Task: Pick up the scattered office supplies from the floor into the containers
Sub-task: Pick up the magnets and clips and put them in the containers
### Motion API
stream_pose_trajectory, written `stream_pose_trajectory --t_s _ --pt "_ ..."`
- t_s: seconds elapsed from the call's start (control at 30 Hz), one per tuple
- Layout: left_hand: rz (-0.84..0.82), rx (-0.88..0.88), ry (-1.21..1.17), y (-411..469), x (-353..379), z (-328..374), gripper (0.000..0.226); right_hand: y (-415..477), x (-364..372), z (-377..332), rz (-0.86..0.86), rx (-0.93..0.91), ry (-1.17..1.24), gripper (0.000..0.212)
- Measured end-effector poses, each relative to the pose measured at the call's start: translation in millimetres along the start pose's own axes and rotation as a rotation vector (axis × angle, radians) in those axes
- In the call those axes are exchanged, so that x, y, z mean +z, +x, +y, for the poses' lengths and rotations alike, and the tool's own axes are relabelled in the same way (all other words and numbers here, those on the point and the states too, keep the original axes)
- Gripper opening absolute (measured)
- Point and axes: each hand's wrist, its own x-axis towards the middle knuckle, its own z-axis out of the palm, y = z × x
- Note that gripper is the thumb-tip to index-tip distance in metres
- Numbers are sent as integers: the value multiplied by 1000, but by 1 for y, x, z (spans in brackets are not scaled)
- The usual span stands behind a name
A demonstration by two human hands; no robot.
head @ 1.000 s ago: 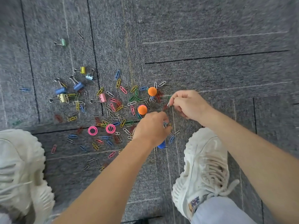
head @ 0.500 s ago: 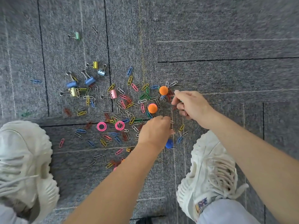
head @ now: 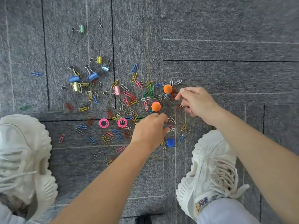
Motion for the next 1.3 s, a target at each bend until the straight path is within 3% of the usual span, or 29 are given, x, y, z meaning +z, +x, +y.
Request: stream_pose_trajectory --t_s 0.13,0.37,0.53,0.7,0.8,0.97,1.17,1.3 --pt "-7 -4 51 4 2 10 24 -2 -7 7 5 14 -57 35" --pt "-108 -174 20 13 0 20 13 -4 -3 14 -6 -10 -87 34" --pt "11 -267 -301 3 -33 3 16 -2 5 1 -69 -54 -44 33" --pt "24 -375 -849 -9 -86 -31 12 3 39 -38 -159 -218 -127 25" --pt "68 -505 -991 -18 -108 -61 20 7 62 -63 -190 -282 -153 25" --pt "186 -717 -1053 -26 -125 -109 35 22 96 -87 -177 -295 -225 28" --pt "247 -662 -1044 -24 -135 -134 29 30 103 -98 -120 -306 -400 29" --pt "243 -488 -650 -20 -125 -124 19 25 103 -102 -232 -19 167 24"
